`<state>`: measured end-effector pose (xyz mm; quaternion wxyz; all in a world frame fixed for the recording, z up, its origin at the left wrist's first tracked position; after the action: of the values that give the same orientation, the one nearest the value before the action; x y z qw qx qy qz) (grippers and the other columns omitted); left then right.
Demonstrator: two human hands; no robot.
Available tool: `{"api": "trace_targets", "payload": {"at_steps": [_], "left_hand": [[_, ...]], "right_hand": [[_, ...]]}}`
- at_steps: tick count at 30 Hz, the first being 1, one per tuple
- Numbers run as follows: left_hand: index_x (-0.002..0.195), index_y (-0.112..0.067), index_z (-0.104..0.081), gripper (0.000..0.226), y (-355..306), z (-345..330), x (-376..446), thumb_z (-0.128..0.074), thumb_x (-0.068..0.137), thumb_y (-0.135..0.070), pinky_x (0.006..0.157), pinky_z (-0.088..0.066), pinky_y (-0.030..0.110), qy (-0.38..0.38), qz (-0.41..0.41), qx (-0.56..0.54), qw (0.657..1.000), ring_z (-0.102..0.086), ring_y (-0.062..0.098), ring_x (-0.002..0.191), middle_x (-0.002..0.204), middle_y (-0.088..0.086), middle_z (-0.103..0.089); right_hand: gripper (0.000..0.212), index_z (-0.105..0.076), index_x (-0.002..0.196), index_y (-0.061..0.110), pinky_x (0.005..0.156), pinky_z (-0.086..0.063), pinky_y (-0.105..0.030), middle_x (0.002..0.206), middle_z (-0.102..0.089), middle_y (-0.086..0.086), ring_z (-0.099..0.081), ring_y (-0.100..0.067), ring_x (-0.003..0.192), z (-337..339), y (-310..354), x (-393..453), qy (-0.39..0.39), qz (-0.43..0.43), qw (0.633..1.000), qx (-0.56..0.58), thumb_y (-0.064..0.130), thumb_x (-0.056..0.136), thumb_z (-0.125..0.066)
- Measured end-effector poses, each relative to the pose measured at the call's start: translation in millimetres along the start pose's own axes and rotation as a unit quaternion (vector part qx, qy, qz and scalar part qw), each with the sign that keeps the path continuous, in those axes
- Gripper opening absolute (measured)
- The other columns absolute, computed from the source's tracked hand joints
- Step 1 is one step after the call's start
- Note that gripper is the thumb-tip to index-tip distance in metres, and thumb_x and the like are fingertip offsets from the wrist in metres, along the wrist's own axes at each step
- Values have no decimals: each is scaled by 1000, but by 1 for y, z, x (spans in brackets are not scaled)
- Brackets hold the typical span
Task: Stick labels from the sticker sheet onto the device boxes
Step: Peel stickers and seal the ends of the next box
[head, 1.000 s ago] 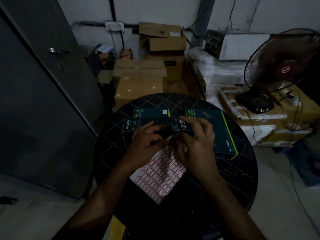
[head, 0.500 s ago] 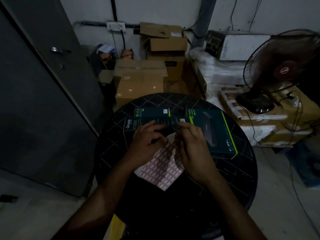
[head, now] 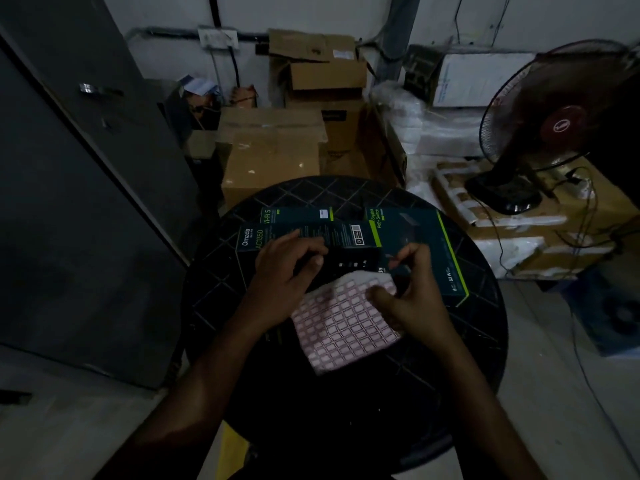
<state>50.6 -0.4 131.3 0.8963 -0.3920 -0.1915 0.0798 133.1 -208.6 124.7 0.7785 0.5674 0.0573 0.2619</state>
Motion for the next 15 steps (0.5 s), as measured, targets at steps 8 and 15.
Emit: {"api": "trace_targets", "payload": {"at_steps": [8,15], "left_hand": [[128,-36,-53,39,4,-9,-7,-63,91,-33,118,-10,45,5,-45,62,997,-24,10,146,142,-22,-48],[125,-35,-55,39,9,-9,-6,-66,90,-21,119,-7,44,22,-61,96,993,-18,8,148,148,-24,-41]], "right_hand": [[61,-43,109,19,78,-52,-45,112,-47,-12,-55,-30,94,13,-171,-44,-125,-170,967,-144,3,66,-84],[65,-42,128,7,83,-40,-35,132,-42,-18,-54,-39,110,13,-237,-78,-84,-292,933,-196,10,76,-81]]}}
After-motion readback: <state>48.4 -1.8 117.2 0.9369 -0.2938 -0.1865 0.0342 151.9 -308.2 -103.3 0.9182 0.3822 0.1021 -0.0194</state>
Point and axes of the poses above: each hand's wrist, its own x-axis towards the middle knuckle, its own z-axis out of the back of the hand, y = z × x, the point moved 4 cm from there along x, towards the middle knuckle
